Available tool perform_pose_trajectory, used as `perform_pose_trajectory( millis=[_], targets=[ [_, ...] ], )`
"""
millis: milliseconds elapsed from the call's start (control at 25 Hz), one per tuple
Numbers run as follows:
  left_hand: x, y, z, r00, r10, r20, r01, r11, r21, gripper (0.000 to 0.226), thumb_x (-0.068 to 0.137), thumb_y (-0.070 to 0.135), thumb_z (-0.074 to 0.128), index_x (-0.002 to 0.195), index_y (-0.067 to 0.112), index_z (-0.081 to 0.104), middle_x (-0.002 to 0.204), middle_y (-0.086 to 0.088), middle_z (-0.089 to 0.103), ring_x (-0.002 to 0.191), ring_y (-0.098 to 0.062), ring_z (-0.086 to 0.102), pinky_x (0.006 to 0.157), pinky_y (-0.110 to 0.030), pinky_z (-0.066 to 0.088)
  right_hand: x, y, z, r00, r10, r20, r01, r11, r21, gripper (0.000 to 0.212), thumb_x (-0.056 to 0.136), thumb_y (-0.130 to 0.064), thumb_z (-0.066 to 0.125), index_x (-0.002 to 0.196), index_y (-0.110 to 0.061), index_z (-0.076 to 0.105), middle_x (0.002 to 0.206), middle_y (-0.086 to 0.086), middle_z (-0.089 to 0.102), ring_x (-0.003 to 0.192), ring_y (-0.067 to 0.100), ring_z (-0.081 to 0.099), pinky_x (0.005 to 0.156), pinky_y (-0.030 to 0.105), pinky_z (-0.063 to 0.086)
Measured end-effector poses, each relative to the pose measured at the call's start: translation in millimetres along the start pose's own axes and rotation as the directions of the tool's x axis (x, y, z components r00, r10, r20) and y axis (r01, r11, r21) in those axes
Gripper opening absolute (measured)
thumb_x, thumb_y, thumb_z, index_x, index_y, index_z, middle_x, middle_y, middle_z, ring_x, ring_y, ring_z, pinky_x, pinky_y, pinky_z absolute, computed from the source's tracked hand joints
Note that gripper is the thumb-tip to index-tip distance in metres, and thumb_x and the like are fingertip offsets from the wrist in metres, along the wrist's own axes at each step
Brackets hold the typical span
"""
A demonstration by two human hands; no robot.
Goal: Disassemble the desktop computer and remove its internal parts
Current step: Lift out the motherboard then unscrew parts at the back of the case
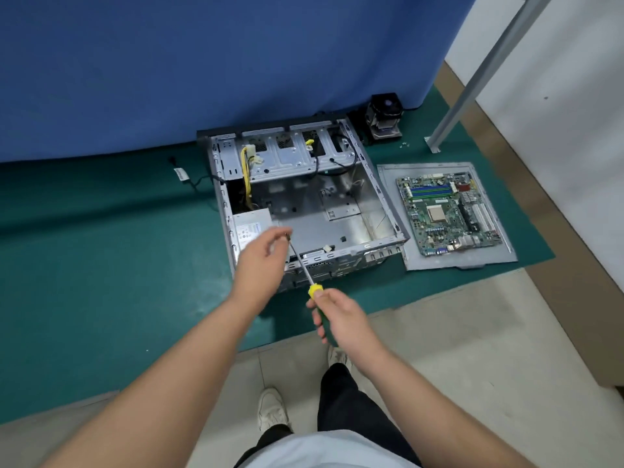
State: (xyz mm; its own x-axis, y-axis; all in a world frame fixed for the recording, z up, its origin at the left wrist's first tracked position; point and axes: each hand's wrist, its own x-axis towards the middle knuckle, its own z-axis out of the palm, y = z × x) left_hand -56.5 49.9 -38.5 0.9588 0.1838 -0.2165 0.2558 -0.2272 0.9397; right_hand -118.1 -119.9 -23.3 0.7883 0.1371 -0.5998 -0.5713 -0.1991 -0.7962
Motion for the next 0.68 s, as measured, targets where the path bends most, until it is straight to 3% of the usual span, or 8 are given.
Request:
perform_pose_trajectory(
  millis=[80, 200, 520, 680],
  targets=[
    [-27.3, -3.2, 3.1, 0.989, -0.144, -0.018, 0.134, 0.957, -0.259, 0.027, 0.104, 0.013, 0.051, 0.112, 0.026, 0.073, 0.105, 0.007, 0.079, 0.088, -0.014, 0.069, 0.069, -0.023, 0.056, -9.9, 16.9, 18.1, 1.0, -0.002, 0.029, 0.002, 1.0, 0.009, 0.028, 0.109, -0.031, 0.046, 0.094, -0.013, 0.061, 0.068, -0.001, 0.055, 0.054, 0.012, 0.048, 0.05, 0.025, 0.04],
    [-51.4, -9.5, 1.7, 0.935, -0.354, 0.001, 0.282, 0.744, -0.605, 0.021, 0.105, 0.005, 0.049, 0.11, 0.008, 0.069, 0.096, -0.009, 0.079, 0.089, -0.022, 0.075, 0.073, -0.029, 0.062, -11.9, 35.4, 32.8, 0.998, 0.015, 0.063, -0.014, 1.0, -0.025, 0.027, 0.109, -0.032, 0.044, 0.095, -0.013, 0.059, 0.07, 0.001, 0.053, 0.055, 0.013, 0.048, 0.052, 0.025, 0.04],
    [-69.6, -27.5, 9.8, 0.84, -0.529, 0.123, 0.483, 0.624, -0.614, 0.011, 0.107, 0.017, 0.054, 0.113, 0.017, 0.063, 0.099, -0.01, 0.079, 0.092, -0.023, 0.078, 0.08, -0.044, 0.063, -14.0, 74.7, 35.7, 0.995, 0.058, 0.086, -0.042, 0.983, -0.18, 0.014, 0.109, -0.036, 0.043, 0.11, -0.028, 0.054, 0.083, 0.003, 0.063, 0.073, 0.018, 0.062, 0.072, 0.036, 0.05],
    [-60.0, -35.0, 16.4, 0.811, -0.567, 0.146, 0.528, 0.601, -0.6, 0.013, 0.105, 0.012, 0.056, 0.113, 0.014, 0.066, 0.099, -0.005, 0.08, 0.096, -0.017, 0.077, 0.075, -0.045, 0.063, -8.1, 74.7, 33.5, 0.994, 0.092, 0.059, -0.077, 0.975, -0.21, 0.02, 0.109, -0.033, 0.043, 0.122, -0.022, 0.054, 0.088, 0.002, 0.068, 0.081, 0.019, 0.068, 0.081, 0.035, 0.05]
  ],
)
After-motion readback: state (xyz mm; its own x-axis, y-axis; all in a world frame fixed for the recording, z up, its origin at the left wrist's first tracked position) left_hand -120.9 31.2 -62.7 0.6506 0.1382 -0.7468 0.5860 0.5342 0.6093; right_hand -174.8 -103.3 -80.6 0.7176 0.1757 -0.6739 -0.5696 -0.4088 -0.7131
